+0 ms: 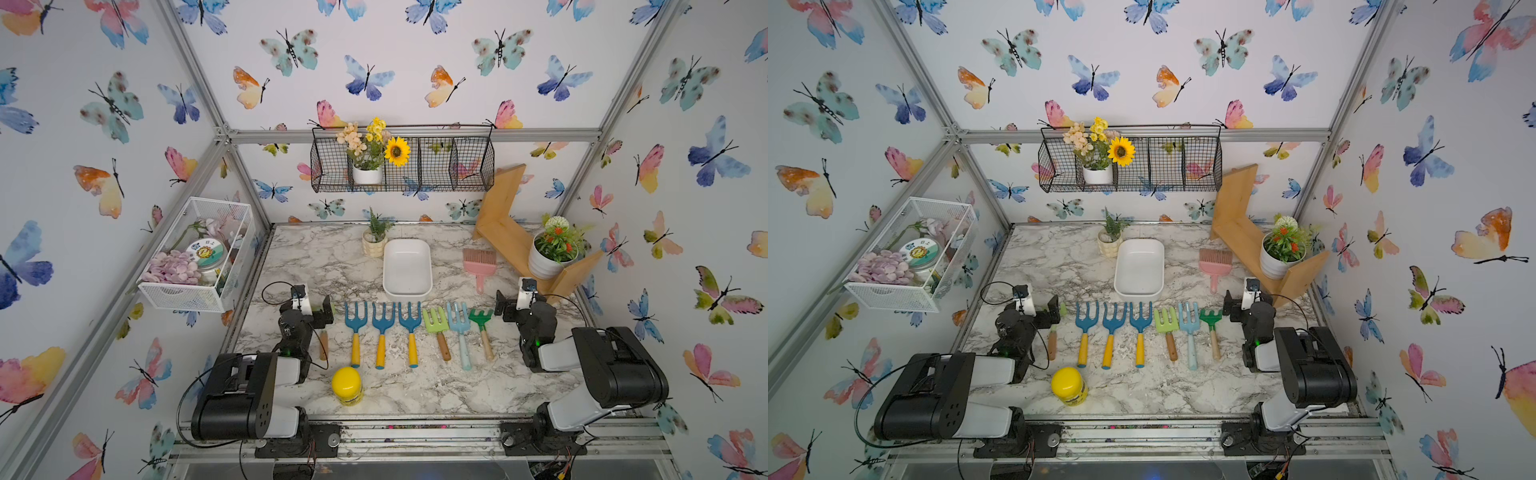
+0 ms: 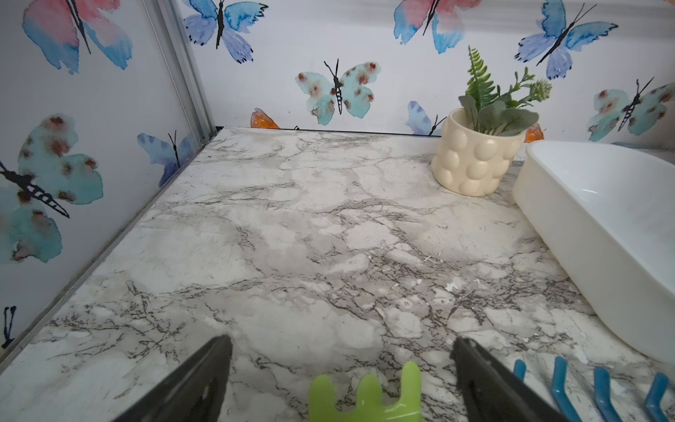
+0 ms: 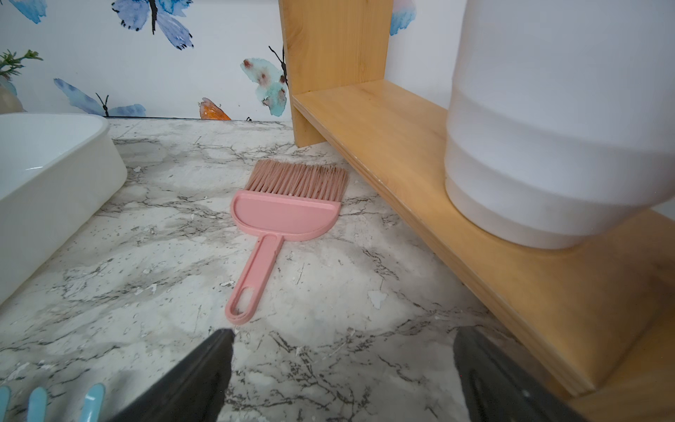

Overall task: Take the hand rake out of the storage box
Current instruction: Reset both arms

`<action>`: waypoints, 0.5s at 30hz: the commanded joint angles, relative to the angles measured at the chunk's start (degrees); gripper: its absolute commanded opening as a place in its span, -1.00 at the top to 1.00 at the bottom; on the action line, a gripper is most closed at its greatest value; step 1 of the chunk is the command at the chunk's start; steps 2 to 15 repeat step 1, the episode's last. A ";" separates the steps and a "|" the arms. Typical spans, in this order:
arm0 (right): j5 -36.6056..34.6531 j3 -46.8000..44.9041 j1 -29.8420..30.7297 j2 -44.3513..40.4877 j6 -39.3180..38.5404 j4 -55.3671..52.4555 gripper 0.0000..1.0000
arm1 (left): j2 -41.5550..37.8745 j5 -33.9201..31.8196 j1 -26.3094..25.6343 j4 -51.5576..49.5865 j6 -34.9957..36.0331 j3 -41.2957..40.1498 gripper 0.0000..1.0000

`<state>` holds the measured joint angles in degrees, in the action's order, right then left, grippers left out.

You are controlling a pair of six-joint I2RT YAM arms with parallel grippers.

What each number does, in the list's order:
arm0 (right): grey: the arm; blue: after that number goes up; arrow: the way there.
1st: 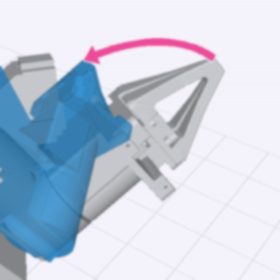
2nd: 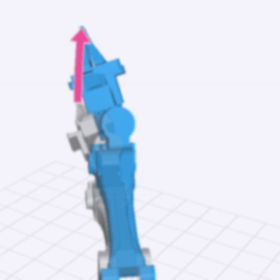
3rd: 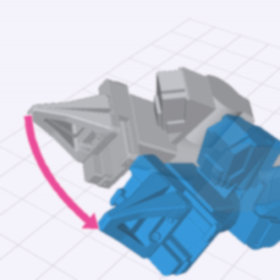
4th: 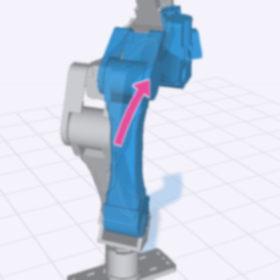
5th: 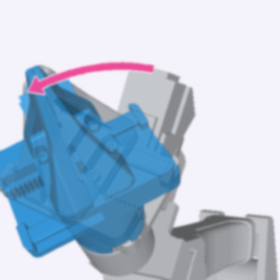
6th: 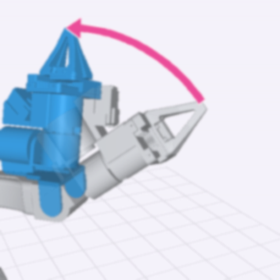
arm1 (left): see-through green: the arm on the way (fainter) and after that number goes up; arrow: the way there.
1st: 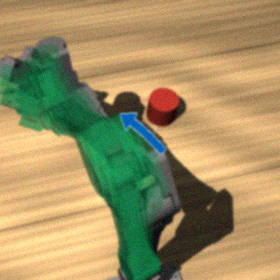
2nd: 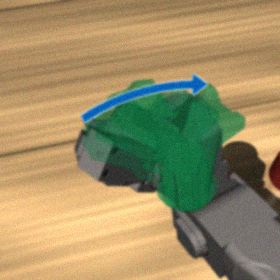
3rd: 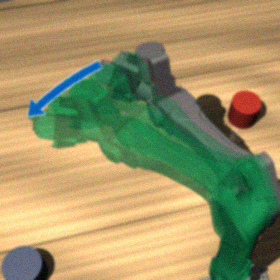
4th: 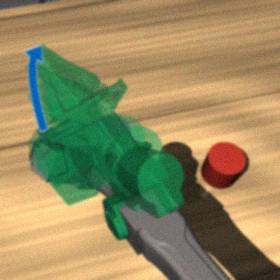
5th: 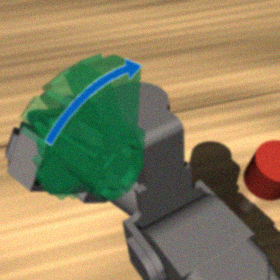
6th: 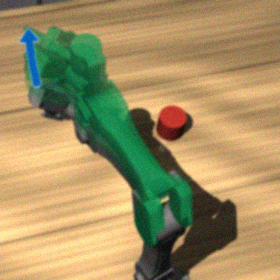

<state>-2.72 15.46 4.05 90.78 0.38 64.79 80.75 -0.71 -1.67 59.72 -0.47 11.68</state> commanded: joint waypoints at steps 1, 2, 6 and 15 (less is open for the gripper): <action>1.07 0.46 -0.37 -0.34 -0.38 0.95 -0.97 | -0.09 -0.81 0.00 1.01 0.44 0.62 -0.97; 1.07 0.46 -0.37 -0.34 -0.38 0.95 -0.97 | -0.09 -0.81 0.00 1.01 0.44 0.62 -0.97; 1.07 0.46 -0.37 -0.34 -0.38 0.95 -0.97 | -0.09 -0.81 0.00 1.01 0.44 0.62 -0.97; 1.07 0.46 -0.37 -0.34 -0.38 0.95 -0.97 | -0.09 -0.81 0.00 1.01 0.44 0.62 -0.97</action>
